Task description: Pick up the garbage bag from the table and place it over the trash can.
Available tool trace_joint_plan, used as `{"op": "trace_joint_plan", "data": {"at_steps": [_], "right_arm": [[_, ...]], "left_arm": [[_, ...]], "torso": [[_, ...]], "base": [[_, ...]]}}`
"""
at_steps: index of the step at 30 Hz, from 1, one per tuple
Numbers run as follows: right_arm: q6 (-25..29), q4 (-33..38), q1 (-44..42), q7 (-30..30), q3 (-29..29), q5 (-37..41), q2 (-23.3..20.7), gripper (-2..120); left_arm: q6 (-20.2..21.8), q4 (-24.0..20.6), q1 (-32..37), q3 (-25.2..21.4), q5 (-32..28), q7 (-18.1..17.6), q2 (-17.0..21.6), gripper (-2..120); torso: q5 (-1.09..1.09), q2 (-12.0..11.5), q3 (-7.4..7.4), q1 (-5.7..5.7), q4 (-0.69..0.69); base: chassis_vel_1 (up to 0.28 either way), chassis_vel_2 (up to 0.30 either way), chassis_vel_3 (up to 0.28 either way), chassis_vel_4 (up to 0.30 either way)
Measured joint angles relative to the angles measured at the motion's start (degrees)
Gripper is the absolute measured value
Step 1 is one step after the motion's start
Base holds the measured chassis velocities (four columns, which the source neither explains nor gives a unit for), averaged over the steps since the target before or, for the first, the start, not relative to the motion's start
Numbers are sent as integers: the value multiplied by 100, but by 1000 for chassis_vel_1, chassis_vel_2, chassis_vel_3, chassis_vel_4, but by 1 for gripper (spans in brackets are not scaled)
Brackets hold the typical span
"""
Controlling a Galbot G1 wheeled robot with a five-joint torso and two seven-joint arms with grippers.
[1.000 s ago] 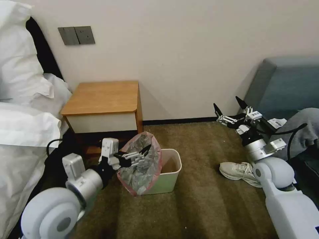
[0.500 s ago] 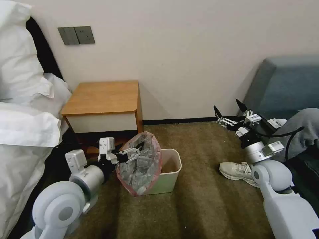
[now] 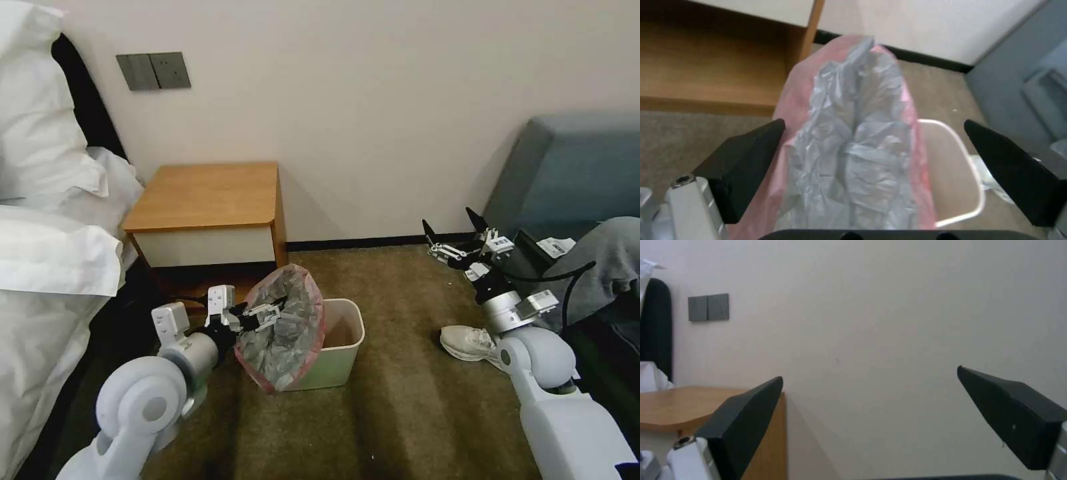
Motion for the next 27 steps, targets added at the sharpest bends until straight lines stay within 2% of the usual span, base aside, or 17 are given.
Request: {"op": "trace_joint_plan", "data": {"at_steps": [12, 27], "right_arm": [[25, -20, -19, -13, -31, -22, 56, 100], [38, -23, -26, -9, -30, -7, 45, 100]], "left_arm": [[-7, 519, -108, 99, 288, -24, -140, 100], [-12, 925, -159, 287, 663, -95, -287, 100]], "torso": [[0, 0, 0, 0, 0], [0, 1, 0, 0, 0]], "base": [[0, 0, 0, 0], [0, 0, 0, 0]]}}
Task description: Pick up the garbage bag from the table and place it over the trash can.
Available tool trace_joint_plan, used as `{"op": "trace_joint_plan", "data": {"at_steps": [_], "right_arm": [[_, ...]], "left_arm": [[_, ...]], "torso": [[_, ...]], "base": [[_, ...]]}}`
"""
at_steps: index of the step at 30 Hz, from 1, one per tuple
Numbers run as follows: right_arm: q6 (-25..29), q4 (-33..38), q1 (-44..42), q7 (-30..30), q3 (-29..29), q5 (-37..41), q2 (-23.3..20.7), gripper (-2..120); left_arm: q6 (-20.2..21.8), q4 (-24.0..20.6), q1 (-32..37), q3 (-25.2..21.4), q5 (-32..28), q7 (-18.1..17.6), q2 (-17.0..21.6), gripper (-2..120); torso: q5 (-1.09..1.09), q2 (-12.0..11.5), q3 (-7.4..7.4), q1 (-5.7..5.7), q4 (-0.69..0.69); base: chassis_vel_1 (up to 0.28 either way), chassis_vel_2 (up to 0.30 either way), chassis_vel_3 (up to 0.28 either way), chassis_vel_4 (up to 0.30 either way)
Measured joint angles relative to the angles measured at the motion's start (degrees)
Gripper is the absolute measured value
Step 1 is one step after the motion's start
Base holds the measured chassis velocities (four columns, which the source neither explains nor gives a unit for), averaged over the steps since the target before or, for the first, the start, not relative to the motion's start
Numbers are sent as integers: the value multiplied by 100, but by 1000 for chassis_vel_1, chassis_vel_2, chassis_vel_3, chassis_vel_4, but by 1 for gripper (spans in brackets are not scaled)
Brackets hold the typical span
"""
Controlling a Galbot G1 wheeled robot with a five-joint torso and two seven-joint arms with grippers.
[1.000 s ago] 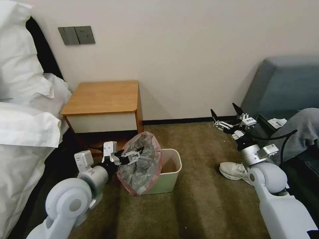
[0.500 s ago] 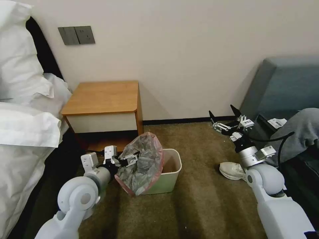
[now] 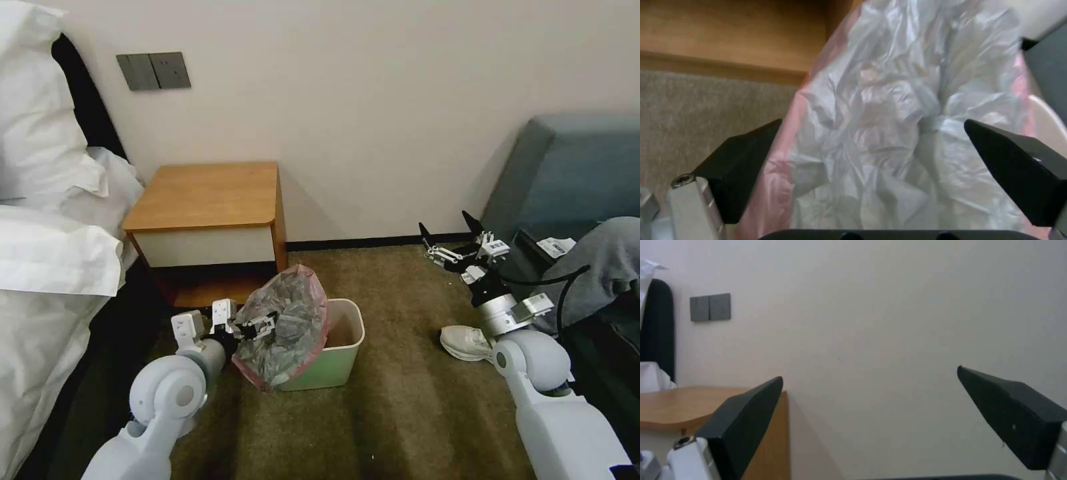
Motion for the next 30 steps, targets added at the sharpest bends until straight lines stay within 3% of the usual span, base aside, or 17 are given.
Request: {"op": "trace_joint_plan", "data": {"at_steps": [30], "right_arm": [[49, -29, -71, 7, -63, -1, 74, 100]], "left_arm": [[-14, 716, -309, 273, 89, -325, -214, 99]], "torso": [[0, 0, 0, 0, 0]], "base": [[0, 0, 0, 0]]}}
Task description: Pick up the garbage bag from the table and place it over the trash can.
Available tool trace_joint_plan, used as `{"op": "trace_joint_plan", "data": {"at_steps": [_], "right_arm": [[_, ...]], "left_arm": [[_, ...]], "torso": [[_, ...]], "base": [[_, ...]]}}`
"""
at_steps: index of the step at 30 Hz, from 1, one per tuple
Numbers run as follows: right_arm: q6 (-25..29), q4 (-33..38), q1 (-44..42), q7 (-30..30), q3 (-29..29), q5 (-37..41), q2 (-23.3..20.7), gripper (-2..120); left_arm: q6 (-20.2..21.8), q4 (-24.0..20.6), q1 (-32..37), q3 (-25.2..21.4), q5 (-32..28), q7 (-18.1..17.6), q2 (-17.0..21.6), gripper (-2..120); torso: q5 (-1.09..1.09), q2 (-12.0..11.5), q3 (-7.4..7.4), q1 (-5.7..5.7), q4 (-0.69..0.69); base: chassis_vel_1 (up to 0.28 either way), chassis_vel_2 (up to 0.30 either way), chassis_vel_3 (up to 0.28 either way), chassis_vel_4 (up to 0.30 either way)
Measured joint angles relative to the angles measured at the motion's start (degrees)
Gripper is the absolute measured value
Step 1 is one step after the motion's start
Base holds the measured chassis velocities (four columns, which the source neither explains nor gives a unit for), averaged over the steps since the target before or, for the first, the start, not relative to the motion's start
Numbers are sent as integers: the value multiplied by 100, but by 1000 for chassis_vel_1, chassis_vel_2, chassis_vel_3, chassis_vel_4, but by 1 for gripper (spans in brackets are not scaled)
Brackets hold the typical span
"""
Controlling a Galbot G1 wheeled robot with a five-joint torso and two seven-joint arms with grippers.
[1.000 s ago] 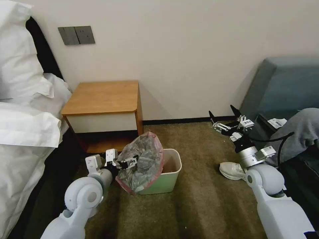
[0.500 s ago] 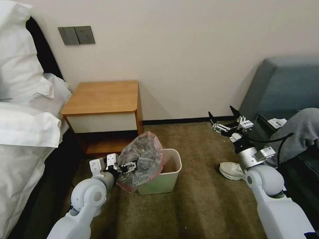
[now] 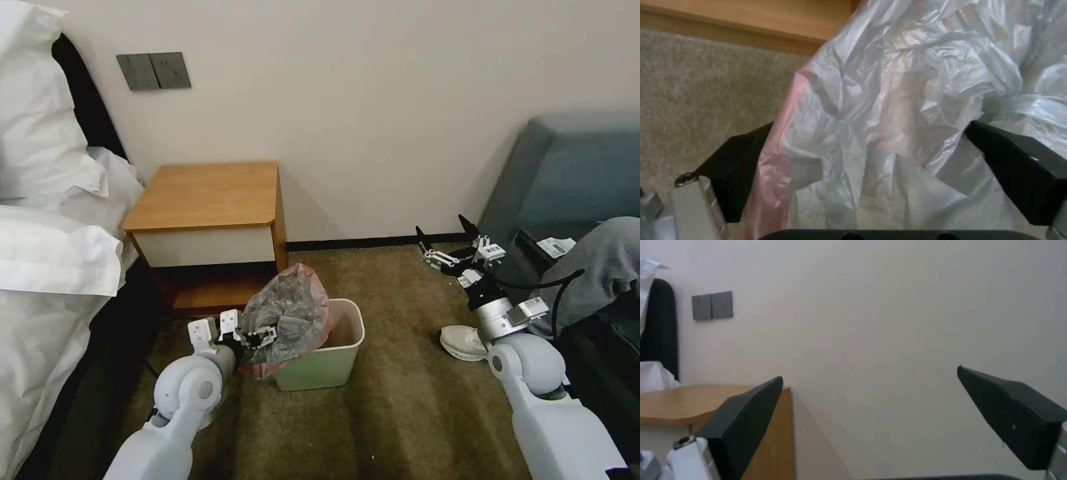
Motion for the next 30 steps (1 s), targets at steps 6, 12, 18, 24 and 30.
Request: {"op": "trace_joint_plan", "data": {"at_steps": [6, 12, 18, 24, 30], "right_arm": [[3, 3, 14, 0, -5, 1, 26, 100], [6, -2, 19, -3, -20, 0, 59, 100], [9, -4, 9, -4, -22, -2, 68, 100], [16, 0, -3, -5, -16, -2, 72, 100], [26, 0, -24, -8, -14, -2, 85, 100]], "left_arm": [[5, 90, -44, 23, 7, -46, -15, 99], [-9, 179, -54, 16, 15, -48, -19, 97], [-25, 249, -71, 38, 36, -45, -42, 93], [-43, 317, -99, 65, 58, -24, -66, 70], [-82, 351, -110, 70, 67, -21, -76, 51]], "torso": [[0, 0, 0, 0, 0], [0, 0, 0, 0, 1], [0, 0, 0, 0, 1], [0, 0, 0, 0, 1], [0, 0, 0, 0, 0]], "base": [[0, 0, 0, 0], [0, 0, 0, 0], [0, 0, 0, 0], [0, 0, 0, 0], [0, 0, 0, 0]]}}
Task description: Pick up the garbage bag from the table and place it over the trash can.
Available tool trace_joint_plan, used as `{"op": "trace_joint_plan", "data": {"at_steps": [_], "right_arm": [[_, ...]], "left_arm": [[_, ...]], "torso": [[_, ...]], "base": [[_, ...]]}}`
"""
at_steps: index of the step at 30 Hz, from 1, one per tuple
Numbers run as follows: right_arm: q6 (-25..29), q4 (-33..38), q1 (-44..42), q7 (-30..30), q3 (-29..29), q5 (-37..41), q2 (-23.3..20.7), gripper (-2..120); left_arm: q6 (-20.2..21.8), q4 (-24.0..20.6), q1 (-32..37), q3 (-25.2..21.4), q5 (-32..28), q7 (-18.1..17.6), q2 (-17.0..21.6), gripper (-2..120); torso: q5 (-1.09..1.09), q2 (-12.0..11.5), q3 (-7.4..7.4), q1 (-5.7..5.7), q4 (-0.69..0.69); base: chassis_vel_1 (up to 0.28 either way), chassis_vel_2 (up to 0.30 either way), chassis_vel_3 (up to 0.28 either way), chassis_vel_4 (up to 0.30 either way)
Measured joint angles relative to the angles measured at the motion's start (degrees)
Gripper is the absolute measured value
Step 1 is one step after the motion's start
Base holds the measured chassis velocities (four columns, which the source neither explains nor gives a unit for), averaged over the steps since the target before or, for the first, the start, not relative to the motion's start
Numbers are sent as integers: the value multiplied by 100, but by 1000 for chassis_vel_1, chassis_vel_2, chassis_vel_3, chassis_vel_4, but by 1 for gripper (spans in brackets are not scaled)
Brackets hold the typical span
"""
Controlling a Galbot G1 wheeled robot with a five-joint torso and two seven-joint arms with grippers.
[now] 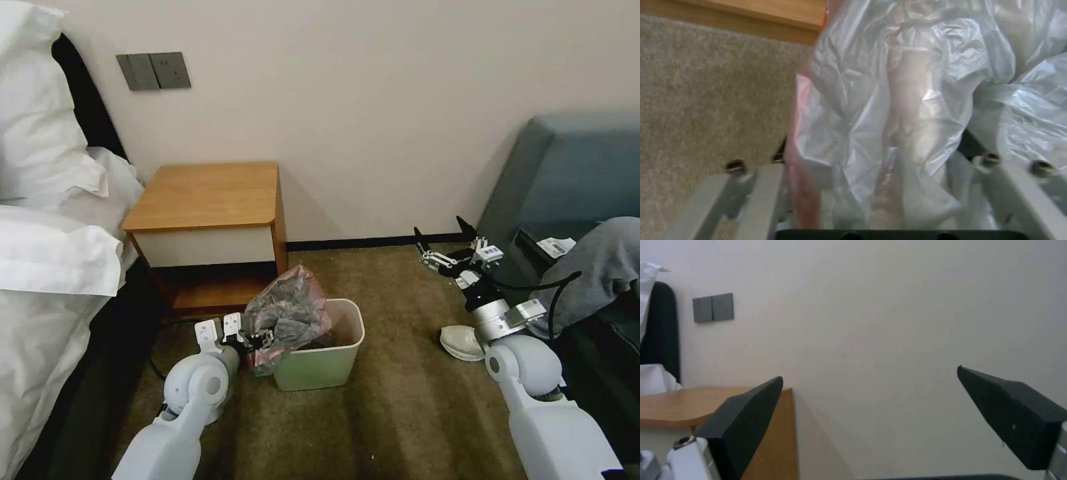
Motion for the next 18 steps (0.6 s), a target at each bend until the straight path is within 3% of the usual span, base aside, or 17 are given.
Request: {"op": "trace_joint_plan", "data": {"at_steps": [9, 13, 18], "right_arm": [[2, -9, 8, -2, 1, -3, -6, 100], [23, -14, -30, -6, 6, -1, -40, 100], [48, 2, -73, -16, 25, 6, -84, 100]], "left_arm": [[-89, 12, 22, -11, 11, 5, 0, 16], [-204, -56, 81, -12, 15, 24, -12, 7], [-332, -221, 160, -32, 28, 134, -49, 7]], "torso": [[0, 0, 0, 0, 0], [0, 0, 0, 0, 1], [0, 0, 0, 0, 0]], "base": [[0, 0, 0, 0], [0, 0, 0, 0], [0, 0, 0, 0]]}}
